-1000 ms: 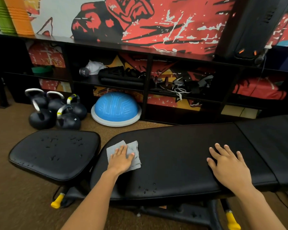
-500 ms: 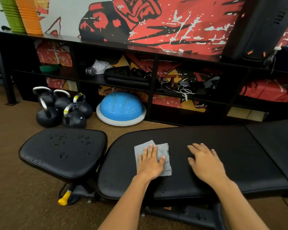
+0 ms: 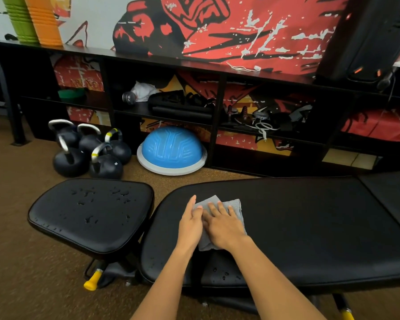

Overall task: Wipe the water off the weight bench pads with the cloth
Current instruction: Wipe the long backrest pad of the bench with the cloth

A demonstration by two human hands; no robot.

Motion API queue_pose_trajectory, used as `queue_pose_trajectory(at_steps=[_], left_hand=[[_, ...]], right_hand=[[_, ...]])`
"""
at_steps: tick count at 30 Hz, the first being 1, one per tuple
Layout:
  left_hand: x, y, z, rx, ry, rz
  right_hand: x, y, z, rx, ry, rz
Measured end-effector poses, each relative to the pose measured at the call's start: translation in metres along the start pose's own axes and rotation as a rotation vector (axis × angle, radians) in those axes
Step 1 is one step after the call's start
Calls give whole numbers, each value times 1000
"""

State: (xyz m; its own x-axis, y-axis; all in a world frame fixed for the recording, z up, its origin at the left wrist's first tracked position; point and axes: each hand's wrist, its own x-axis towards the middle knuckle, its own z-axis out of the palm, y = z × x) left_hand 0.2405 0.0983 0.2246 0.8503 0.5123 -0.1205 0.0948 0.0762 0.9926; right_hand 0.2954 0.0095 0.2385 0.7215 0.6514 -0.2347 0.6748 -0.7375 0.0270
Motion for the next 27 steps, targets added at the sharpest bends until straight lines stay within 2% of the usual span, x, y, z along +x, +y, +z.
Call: queue_pose_trajectory(at_steps=[5, 14, 21, 27], left_hand=[[-12, -14, -36, 251, 104, 124], [-44, -54, -76, 644, 117, 146], [-53, -60, -72, 769, 42, 106], [-53, -58, -71, 813, 41, 95]], right_hand=[[2, -15, 4, -19, -25, -39], [-48, -26, 9, 18, -59, -114], [-104, 0, 6, -12, -39, -110], [-127, 36, -4, -49, -47, -28]])
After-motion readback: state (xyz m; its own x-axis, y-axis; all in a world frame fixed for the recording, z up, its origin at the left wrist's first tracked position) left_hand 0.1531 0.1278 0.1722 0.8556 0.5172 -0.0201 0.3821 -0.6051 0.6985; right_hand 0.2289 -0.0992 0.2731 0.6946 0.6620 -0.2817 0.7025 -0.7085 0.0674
